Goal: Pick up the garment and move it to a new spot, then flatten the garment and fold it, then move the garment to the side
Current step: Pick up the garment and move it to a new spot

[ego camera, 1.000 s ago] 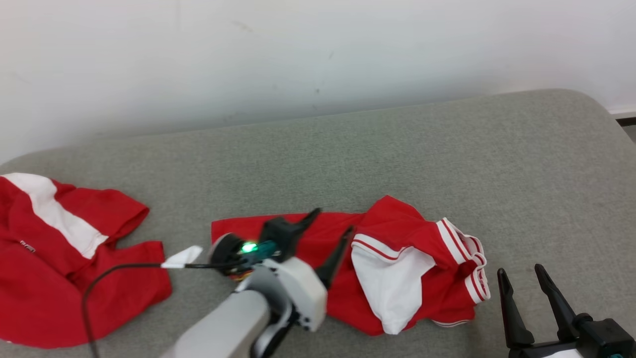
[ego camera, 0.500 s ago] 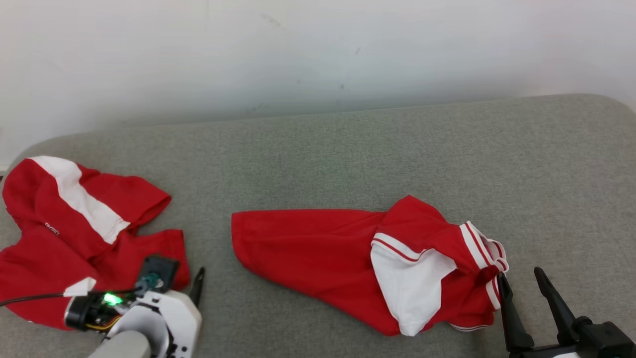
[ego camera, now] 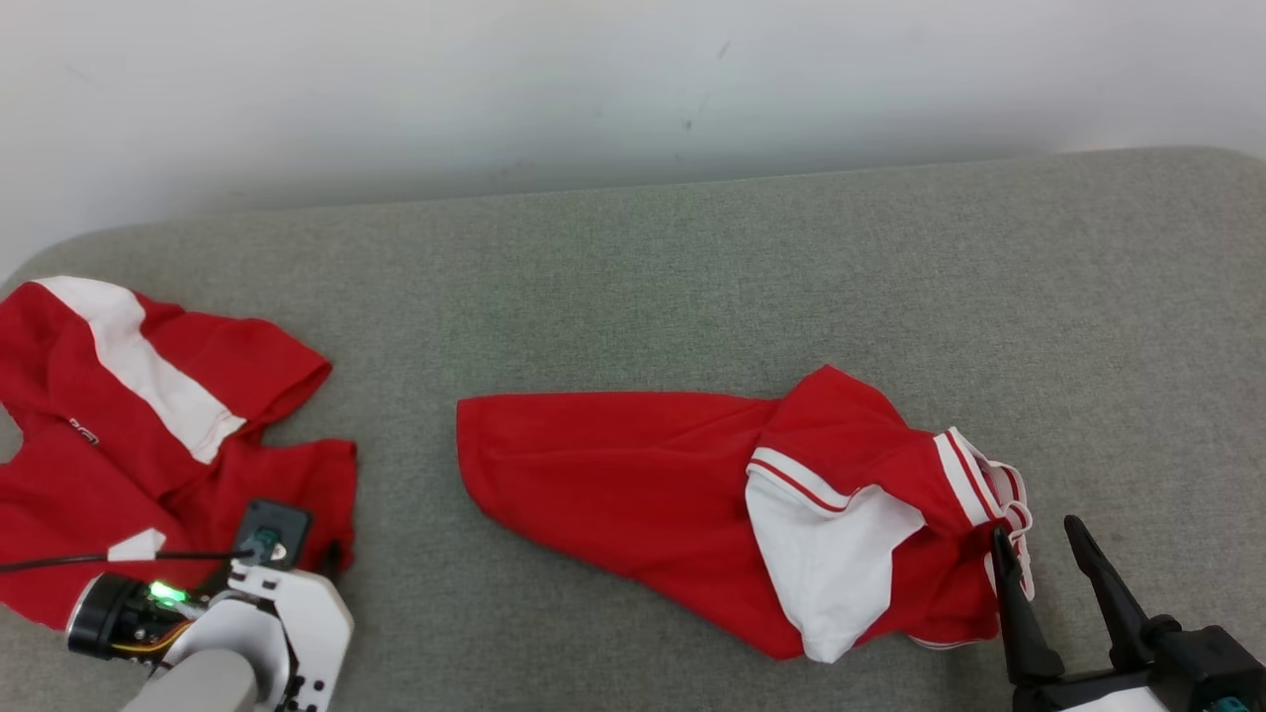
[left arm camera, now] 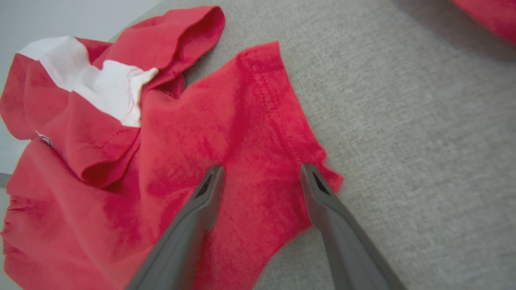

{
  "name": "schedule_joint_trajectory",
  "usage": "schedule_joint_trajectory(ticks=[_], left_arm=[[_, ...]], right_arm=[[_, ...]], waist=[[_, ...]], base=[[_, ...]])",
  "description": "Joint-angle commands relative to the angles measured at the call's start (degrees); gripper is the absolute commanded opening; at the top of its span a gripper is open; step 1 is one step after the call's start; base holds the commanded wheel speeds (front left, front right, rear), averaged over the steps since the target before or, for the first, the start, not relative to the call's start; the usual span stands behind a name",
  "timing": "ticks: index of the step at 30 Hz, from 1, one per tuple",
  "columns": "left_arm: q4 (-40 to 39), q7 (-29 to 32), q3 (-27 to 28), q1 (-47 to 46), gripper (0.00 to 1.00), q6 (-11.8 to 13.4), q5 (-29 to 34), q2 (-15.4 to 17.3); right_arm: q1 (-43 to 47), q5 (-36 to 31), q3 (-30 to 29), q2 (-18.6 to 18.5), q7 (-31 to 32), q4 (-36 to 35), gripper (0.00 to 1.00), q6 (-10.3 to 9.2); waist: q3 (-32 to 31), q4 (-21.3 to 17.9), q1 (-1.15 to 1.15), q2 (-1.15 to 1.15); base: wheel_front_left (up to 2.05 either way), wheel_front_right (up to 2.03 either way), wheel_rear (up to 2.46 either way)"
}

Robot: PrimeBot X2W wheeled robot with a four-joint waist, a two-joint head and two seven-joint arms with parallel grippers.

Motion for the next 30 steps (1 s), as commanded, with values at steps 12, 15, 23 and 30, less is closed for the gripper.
schedule_joint_trajectory(ticks=[12,15,23,30], left_arm=[[1.9,-2.5,6.9,1.5,0.0,2.7,-6.2,4.4],[1.7,-4.5,10.1,1.9,0.0,4.0,-8.4,6.3],[3.3,-6.6,15.5,3.8,0.0,6.5,-11.9,10.1],[7.4,-9.7,17.0,6.6,0.02,7.0,-13.8,8.7]], right_arm=[[-0.5,0.1,-0.9,-0.1,0.0,0.0,1.0,-0.1],[-0.2,-0.1,-0.9,-0.3,0.0,0.0,1.0,-0.1],[0.3,-0.3,-0.5,-0.8,0.0,0.2,1.0,-0.1],[1.1,-0.3,0.1,-1.4,0.0,0.5,1.0,-0.1]], waist=[[0.6,1.8,0.0,0.0],[0.2,2.6,0.0,0.0],[-0.5,4.3,0.0,0.0],[-1.4,5.4,0.0,0.0]], base=[[0.0,0.0,0.0],[0.0,0.0,0.0],[0.0,0.0,0.0],[0.0,0.0,0.0]])
